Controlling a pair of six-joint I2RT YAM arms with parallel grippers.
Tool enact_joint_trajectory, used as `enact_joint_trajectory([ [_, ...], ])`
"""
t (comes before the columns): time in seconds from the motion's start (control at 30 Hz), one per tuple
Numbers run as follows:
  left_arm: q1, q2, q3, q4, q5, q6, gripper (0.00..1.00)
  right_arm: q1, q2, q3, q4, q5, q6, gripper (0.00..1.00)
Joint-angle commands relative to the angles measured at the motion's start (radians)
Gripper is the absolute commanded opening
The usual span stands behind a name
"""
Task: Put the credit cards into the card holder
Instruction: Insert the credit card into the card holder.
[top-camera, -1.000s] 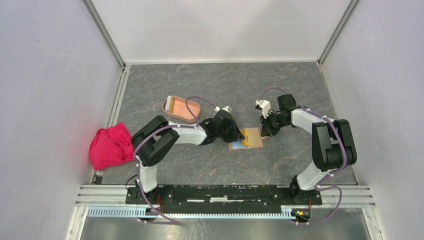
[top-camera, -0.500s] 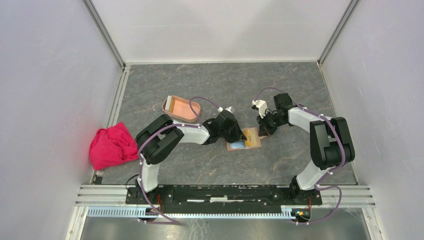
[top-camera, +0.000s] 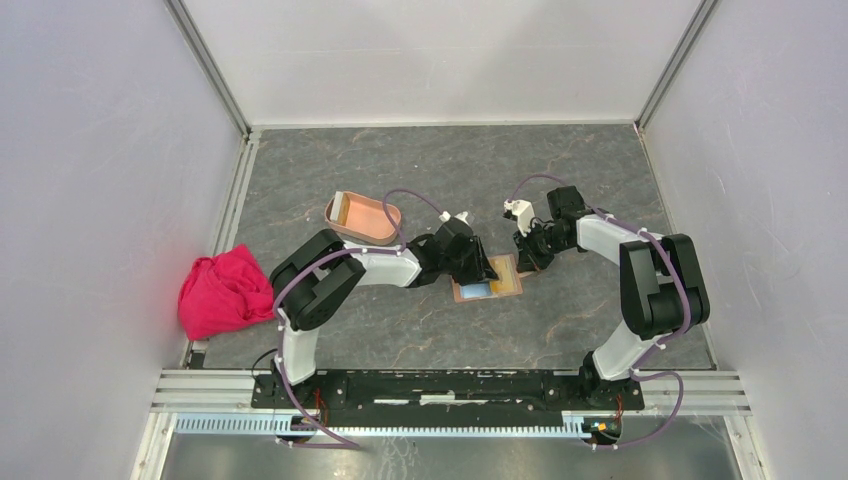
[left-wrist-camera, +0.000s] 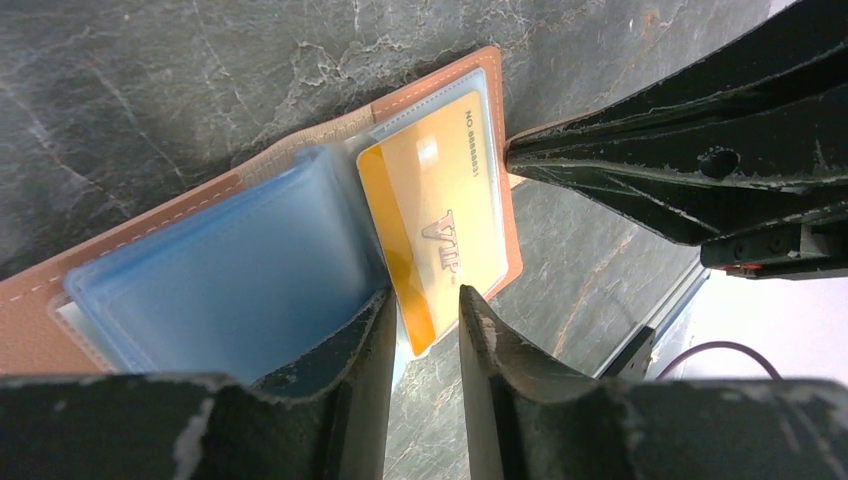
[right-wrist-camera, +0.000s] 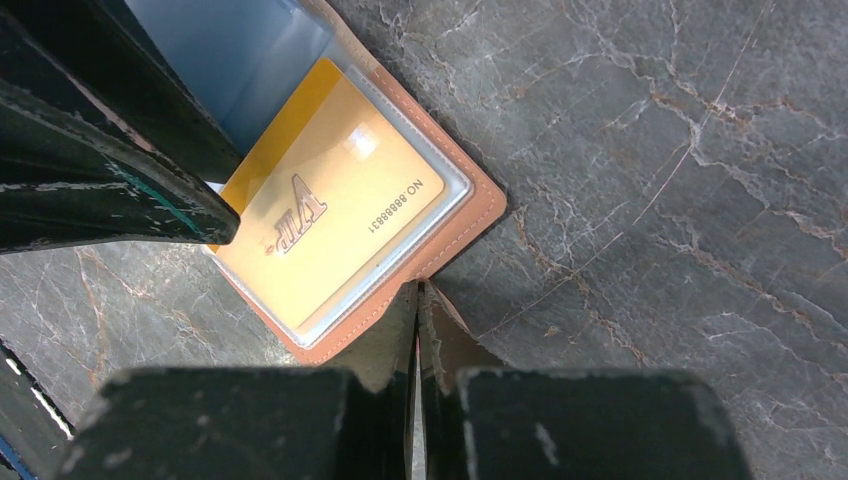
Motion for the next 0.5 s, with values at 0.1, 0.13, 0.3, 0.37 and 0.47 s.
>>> enact_joint_trajectory([
  [0.1, -0.008, -0.051, 0.022, -0.028, -0.003, 0.067, 0.37, 0.015, 0.001, 0.007, -0.007, -0.004, -0.012, 0.06],
  [0.13, -0.009, -0.043, 0.026, -0.023, 0.005, 0.066, 0.37, 0.015, 0.001, 0.007, -0.007, -0.005, -0.012, 0.06],
  [0.3, -0.019, -0.001, 0.067, -0.008, 0.033, 0.056, 0.35, 0.015, 0.002, 0.006, -0.008, -0.026, -0.014, 0.06],
  [0.37, -0.02, 0.011, 0.075, 0.004, 0.045, 0.048, 0.35, 0.016, -0.001, 0.006, -0.009, -0.036, -0.018, 0.06],
  [0.47, -0.022, 0.021, 0.087, 0.007, 0.051, 0.046, 0.35, 0.015, -0.007, 0.004, -0.007, -0.045, -0.02, 0.06],
])
